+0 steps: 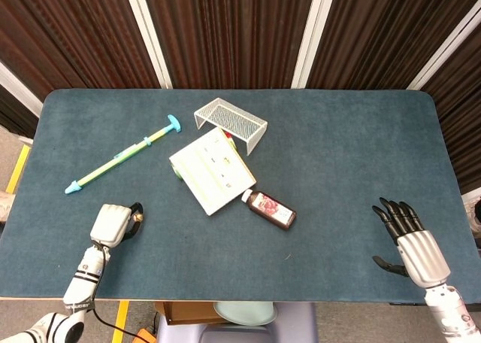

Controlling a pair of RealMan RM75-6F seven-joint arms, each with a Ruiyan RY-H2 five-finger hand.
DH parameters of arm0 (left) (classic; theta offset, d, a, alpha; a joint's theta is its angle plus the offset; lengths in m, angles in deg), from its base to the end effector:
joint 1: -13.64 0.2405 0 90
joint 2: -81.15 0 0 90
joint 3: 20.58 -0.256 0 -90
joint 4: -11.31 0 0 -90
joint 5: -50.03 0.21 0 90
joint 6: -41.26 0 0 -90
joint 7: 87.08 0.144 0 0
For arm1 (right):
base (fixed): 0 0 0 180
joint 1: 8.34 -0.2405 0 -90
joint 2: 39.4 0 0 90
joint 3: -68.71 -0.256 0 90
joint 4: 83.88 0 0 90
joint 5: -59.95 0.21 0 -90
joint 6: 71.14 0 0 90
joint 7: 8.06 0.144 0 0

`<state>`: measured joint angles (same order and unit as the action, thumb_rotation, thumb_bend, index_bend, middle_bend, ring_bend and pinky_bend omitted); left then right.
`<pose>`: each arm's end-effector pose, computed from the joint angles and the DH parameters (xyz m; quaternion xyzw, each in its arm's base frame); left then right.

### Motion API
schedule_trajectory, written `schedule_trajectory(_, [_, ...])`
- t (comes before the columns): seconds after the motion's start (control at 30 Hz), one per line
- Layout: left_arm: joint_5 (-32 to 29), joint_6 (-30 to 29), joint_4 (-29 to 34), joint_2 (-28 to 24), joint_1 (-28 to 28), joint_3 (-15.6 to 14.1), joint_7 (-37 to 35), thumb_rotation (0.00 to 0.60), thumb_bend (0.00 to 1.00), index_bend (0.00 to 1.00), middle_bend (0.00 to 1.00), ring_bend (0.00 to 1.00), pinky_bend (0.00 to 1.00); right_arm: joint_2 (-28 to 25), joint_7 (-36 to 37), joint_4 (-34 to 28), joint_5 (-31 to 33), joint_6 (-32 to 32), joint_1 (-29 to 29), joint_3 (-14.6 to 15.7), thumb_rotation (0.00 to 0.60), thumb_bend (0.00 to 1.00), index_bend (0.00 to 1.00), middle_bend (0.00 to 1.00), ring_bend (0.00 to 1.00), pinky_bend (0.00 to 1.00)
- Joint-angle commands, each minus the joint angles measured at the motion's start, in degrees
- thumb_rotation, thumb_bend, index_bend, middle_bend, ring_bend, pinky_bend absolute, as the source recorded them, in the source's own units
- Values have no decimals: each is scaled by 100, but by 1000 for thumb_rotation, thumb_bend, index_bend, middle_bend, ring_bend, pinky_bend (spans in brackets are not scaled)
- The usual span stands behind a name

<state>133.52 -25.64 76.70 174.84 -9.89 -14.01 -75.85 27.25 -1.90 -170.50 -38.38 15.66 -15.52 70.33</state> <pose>-0.2723 0.2906 -0.0030 -0.7104 -0.3267 -0.3460 0.5185 -0.2966 -0.1745 0.1342 0.6633 -0.3610 0.4312 0.4937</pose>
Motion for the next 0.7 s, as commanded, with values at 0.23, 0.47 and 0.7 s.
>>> schedule_trajectory(0.23, [-18,-127,-397,219,-44,-96,245,600,405,494,1000,1000,1000,-6,-3,24,85,-39,-2,-14,600,255,0,0,0,0])
schedule_trajectory(0.47, [-36,-182,-637,339,-92,-87,158,600,404,518,1000,1000,1000,-6,-130,-22,172,-48,12,-49,600,254,0,0,0,0])
schedule_trajectory(0.7, [-39,-209,-897,429,-140,-97,61,600,405,569,1000,1000,1000,-12,-217,-67,262,-41,50,-69,600,255,0,0,0,0])
